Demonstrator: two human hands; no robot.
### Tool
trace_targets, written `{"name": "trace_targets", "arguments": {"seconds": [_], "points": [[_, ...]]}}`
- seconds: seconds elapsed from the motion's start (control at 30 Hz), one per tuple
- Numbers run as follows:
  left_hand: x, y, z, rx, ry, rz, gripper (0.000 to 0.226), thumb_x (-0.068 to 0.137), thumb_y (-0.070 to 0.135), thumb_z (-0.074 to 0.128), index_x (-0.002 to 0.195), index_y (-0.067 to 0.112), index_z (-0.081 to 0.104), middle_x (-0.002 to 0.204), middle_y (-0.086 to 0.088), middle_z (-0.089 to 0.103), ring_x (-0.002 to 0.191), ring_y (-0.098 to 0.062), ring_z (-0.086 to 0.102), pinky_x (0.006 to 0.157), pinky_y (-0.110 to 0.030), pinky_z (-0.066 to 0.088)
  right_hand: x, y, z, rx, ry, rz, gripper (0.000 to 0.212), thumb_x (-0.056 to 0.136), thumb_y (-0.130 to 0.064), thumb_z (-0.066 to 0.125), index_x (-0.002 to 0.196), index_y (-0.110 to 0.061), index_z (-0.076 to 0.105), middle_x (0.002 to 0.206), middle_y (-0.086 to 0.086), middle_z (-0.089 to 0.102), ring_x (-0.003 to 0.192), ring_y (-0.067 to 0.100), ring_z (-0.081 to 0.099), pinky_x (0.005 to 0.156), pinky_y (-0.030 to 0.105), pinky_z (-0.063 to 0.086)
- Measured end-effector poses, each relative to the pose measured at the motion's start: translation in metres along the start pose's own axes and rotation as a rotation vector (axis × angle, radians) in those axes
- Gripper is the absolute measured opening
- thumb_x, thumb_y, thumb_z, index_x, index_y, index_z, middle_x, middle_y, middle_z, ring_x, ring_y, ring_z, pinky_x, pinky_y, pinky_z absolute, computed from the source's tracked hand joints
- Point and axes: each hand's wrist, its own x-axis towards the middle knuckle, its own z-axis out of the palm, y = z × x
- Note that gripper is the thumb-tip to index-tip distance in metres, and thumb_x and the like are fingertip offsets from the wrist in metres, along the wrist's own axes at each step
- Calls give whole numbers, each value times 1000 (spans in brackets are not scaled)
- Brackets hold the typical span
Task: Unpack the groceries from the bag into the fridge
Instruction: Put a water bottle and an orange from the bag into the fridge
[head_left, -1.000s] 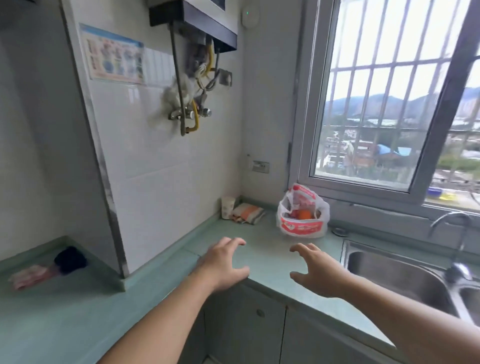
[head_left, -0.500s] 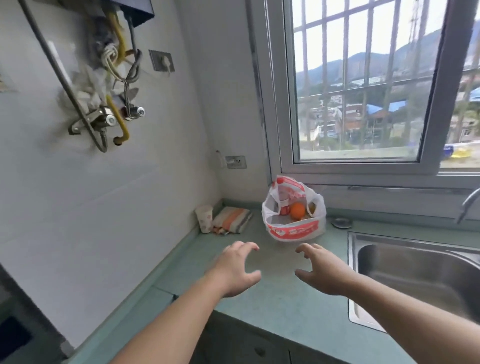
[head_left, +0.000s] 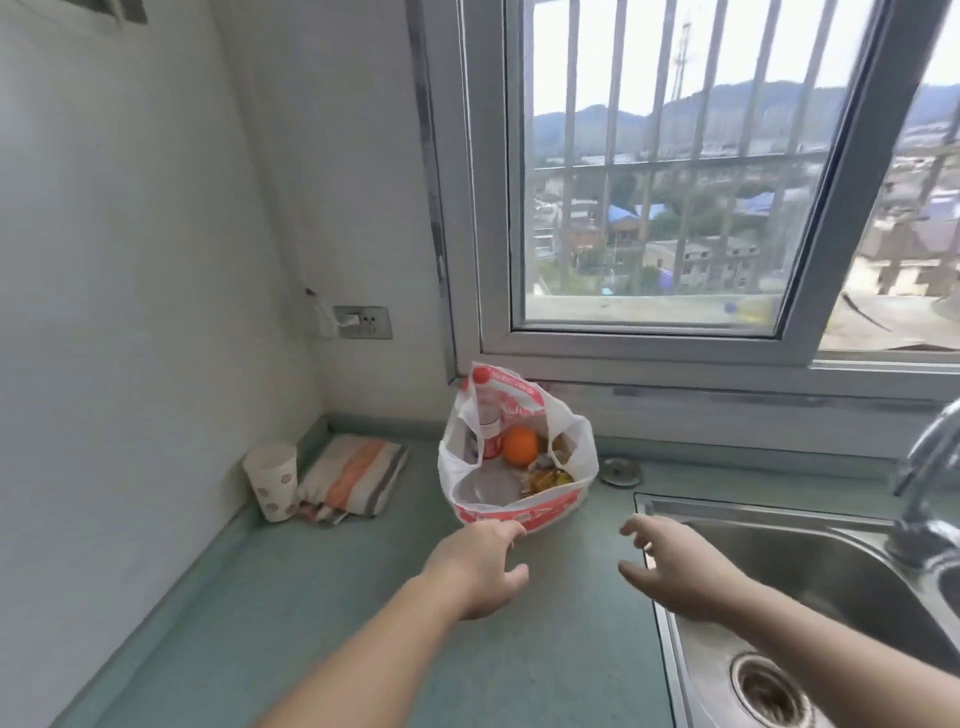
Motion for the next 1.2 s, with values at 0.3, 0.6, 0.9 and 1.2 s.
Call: {"name": "trace_targets", "arguments": {"seconds": [0.3, 0.6, 0.9, 1.2], "points": [[151, -69, 1, -176, 51, 159, 40, 92, 11, 42, 129, 18, 57, 130, -4, 60, 117, -25, 57, 99, -39, 46, 110, -45, 31, 63, 191, 64, 24, 87, -13, 55, 105, -23, 68, 91, -10, 67, 86, 8, 62, 81, 28, 52], [228, -130, -1, 150, -183, -10, 50, 85, 10, 46, 133, 23, 47, 129, -3, 54, 117, -28, 52, 89, -47, 51, 208, -80, 62, 0, 92, -1, 31, 96, -7, 47, 118, -21, 65, 114, -7, 63, 102, 13, 59, 87, 19, 50], [241, -181, -17, 336, -380, -439, 93, 74, 59, 60, 150, 31, 15, 157, -10, 12, 143, -38, 17, 105, -61, 33, 282, -82, 91, -76, -220, 105, 95, 65, -65, 74, 142, -24, 36, 148, 1, 38, 127, 23, 46, 103, 40, 45], [271, -161, 6, 506, -122, 228, 58, 85, 25, 60, 140, 23, 40, 138, -5, 44, 127, -27, 41, 101, -43, 38, 347, -45, 101, -199, -172, 138, 42, 89, -22, 56, 129, -19, 46, 135, 7, 47, 121, 31, 46, 92, 40, 41]]}}
